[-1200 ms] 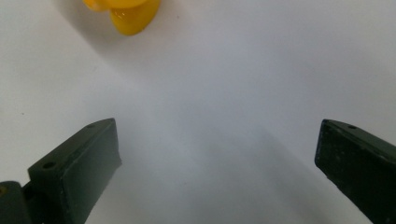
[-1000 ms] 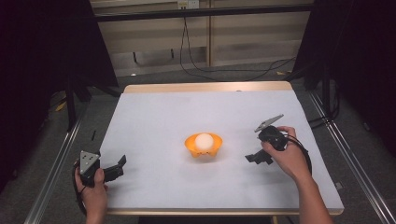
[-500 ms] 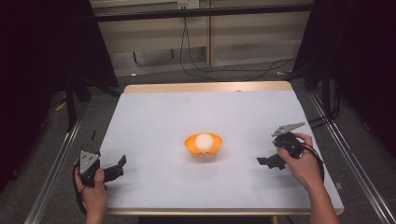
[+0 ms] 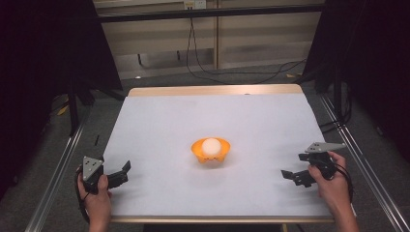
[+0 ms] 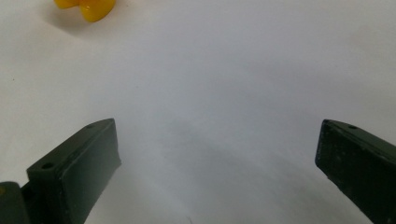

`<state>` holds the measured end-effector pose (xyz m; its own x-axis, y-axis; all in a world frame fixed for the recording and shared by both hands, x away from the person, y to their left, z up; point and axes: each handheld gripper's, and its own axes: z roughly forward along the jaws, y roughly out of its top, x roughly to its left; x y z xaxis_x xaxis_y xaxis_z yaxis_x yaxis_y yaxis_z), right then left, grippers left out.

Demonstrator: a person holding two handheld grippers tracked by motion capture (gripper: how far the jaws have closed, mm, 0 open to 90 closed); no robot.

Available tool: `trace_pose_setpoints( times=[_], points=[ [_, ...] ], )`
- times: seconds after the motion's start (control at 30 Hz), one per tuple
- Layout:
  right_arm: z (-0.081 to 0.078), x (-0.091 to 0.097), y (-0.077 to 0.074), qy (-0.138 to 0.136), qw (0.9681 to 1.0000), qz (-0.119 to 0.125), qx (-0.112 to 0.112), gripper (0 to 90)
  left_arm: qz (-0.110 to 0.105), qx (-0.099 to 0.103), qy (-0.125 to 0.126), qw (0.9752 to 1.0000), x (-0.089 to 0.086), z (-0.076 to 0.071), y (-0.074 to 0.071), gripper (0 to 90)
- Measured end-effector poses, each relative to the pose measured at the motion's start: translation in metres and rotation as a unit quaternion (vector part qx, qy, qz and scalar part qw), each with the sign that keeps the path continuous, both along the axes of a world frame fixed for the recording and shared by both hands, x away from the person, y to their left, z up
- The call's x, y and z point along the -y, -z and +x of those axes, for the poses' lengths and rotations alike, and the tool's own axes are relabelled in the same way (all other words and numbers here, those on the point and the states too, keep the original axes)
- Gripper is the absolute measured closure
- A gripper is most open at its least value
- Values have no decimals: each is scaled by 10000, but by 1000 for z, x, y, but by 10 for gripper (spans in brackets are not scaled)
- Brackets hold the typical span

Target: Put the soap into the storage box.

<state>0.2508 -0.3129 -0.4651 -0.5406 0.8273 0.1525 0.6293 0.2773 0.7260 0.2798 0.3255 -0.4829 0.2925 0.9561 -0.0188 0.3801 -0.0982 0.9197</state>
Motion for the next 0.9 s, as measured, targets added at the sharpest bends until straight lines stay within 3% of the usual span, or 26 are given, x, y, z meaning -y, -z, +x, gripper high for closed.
trace_pose_setpoints(
  times=[0.23, 0.5, 0.6, 0.63, 0.77, 0.9],
  points=[
    [-18, 18, 3, 269, 9993, 162, 181, 0, -2, -8, 6, 10000, -1, 0, 0, 2],
    [-39, 37, 14, 627, 9964, 339, 450, 0, 7, 7, -30, 10000, 0, 0, 0, 2],
    [-46, 41, 15, 698, 9940, 517, 667, 0, 39, 14, -12, 10000, 0, 0, 0, 2],
    [-50, 45, 16, 771, 9907, 728, 856, 0, 34, 12, -1, 10000, 0, 0, 0, 2],
    [-51, 49, 20, 840, 9883, 942, 853, 0, 46, 5, -14, 10000, 0, 0, 0, 2],
    [-50, 47, 21, 865, 9893, 861, 795, 0, 45, 4, -9, 10000, 0, 0, 0, 2]
  ],
)
